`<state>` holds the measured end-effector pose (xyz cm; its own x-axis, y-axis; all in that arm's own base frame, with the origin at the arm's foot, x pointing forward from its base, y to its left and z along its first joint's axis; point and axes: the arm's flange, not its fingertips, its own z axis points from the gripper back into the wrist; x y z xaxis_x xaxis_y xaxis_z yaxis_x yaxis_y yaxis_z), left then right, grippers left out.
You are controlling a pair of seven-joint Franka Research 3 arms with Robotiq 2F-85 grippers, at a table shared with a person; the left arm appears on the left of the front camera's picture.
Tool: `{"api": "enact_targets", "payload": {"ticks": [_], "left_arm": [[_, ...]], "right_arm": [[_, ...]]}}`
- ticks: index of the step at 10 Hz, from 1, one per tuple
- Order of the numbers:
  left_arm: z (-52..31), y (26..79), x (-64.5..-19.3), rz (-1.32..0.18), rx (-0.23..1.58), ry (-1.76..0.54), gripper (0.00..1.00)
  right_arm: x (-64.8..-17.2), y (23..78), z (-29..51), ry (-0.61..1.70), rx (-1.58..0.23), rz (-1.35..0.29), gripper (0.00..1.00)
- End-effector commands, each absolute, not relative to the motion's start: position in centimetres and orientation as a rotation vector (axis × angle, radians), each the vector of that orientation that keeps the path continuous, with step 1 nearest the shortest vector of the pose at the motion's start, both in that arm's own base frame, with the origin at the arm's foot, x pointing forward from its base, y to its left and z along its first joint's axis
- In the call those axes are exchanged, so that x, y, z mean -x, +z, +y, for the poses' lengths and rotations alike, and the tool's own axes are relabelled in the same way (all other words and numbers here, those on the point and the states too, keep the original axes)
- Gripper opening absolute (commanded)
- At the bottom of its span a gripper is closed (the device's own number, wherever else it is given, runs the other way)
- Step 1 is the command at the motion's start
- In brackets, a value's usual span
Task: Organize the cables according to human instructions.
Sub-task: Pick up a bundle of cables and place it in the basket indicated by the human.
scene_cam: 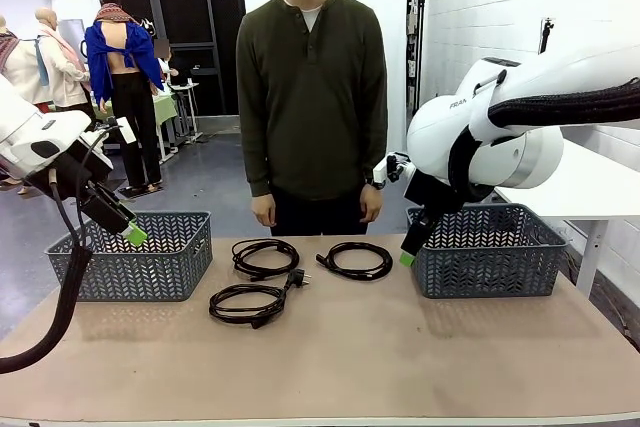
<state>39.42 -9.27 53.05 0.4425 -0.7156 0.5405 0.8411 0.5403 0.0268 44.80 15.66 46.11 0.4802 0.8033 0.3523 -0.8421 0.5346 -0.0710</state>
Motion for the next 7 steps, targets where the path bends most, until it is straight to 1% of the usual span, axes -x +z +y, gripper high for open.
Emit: {"api": "enact_targets", "payload": {"ticks": [1, 7], "left_arm": [[-9.03, 53.07, -39.6, -0.544, 0.283, -0.988, 1.0], [-9.03, 53.07, -39.6, -0.544, 0.283, -0.988, 1.0]], "right_arm": [[-44.8, 46.02, 15.73, 1.004, -0.116, -0.367, 1.0], [-44.8, 46.02, 15.73, 1.004, -0.116, -0.367, 1.0]]}}
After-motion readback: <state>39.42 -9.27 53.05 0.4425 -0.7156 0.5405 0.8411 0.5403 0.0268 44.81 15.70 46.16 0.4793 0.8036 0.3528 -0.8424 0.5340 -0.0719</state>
